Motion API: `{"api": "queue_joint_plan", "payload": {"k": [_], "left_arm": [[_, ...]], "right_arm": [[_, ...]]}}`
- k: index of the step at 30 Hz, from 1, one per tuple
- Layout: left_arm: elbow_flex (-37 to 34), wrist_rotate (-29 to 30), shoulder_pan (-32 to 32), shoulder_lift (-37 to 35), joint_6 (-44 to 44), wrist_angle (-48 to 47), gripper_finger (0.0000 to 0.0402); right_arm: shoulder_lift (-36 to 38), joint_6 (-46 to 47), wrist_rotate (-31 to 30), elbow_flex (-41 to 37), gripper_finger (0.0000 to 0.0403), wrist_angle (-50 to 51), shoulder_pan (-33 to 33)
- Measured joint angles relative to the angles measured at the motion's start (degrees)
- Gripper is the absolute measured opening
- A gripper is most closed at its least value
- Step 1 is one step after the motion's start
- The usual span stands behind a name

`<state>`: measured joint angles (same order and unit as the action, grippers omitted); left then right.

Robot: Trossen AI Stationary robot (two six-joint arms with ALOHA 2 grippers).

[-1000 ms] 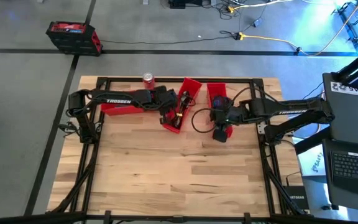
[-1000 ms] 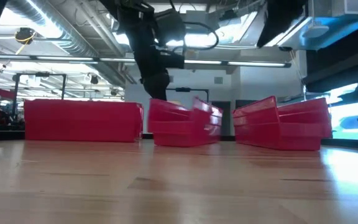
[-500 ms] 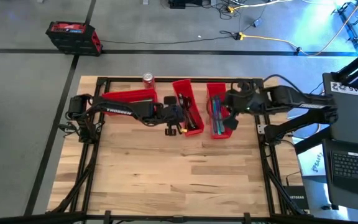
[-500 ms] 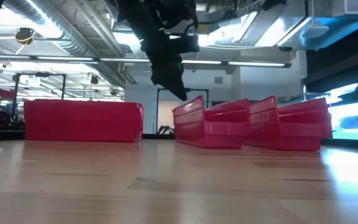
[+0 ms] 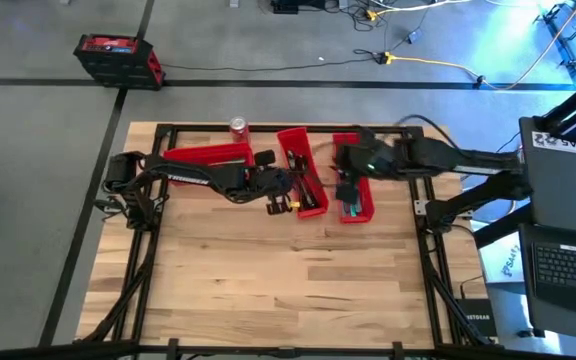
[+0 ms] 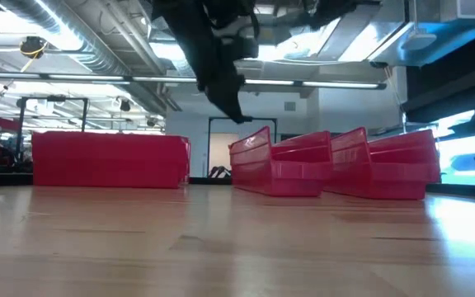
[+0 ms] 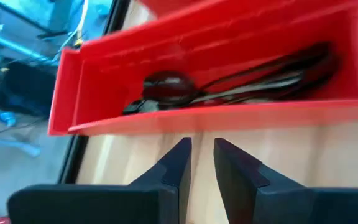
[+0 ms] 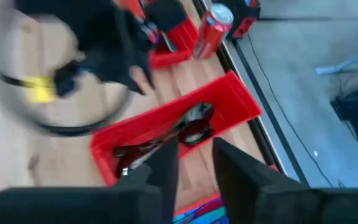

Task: Sort silverware
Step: Adjust the red bins

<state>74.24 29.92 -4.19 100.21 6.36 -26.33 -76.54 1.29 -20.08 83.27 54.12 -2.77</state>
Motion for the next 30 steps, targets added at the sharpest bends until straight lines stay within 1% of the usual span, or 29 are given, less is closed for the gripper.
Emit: {"api": "queue_joint_plan", "payload": {"k": [2, 6, 9, 10, 12, 14, 15, 17, 19, 21, 25, 27, 30], "left_arm": [[0.09, -0.91, -0.32, -0.79, -0.01, 0.76, 0.0055], [-0.12, -1.10, -1.58, -1.52, -1.49, -1.01, 0.0056], [-3.12, -4.02, -1.53, -4.44, 0.04, 3.79, 0.0056], [-4.93, -5.68, -1.28, -6.16, 0.59, 6.50, 0.0056], [-9.12, -9.40, -1.03, -9.63, 1.51, 12.21, 0.0056], [-13.84, -12.26, -1.08, -13.93, 1.56, 17.24, 0.0056], [-16.30, -13.88, -1.20, -16.31, 1.72, 20.21, 0.0056], [-21.36, -18.00, -1.70, -20.58, 1.97, 26.30, 0.0056], [-25.92, -23.03, -2.44, -24.11, 0.96, 31.72, 0.0056], [-29.42, -25.48, -2.94, -26.86, -1.71, 35.49, 0.0056], [-33.27, -25.45, -3.10, -28.66, -5.71, 37.59, 0.0056], [-33.84, -25.51, -3.02, -28.60, -6.40, 37.26, 0.0056], [-33.94, -25.54, -2.46, -28.21, -6.81, 37.74, 0.0056]], "right_arm": [[-2.41, -0.55, 0.15, 1.14, 0.0127, 0.52, -2.69], [-5.64, -0.09, 1.71, 1.29, 0.0186, -0.42, -7.91], [-8.02, 3.08, 2.22, 1.28, 0.0214, -0.88, -11.30], [-8.83, 4.70, 3.49, 1.29, 0.0219, -0.91, -12.21], [-10.43, 7.09, 8.52, 1.29, 0.0223, -0.51, -13.87], [-12.14, 8.32, 12.32, 1.29, 0.0225, -0.93, -14.67], [-12.97, 9.14, 13.56, 1.29, 0.0225, -1.43, -14.64], [-14.53, 10.16, 14.20, 1.29, 0.0225, -2.71, -14.51], [-16.21, 10.33, 14.34, 1.31, 0.0225, -4.19, -14.46], [-18.20, 10.28, 14.59, 1.31, 0.0225, -4.94, -14.51], [-22.28, 10.54, 11.46, 1.31, 0.0225, -5.04, -14.67], [-24.11, 10.88, 10.49, 1.31, 0.0225, -5.31, -14.97], [-26.08, 13.48, 6.59, 1.31, 0.0225, -6.69, -15.30]]}}
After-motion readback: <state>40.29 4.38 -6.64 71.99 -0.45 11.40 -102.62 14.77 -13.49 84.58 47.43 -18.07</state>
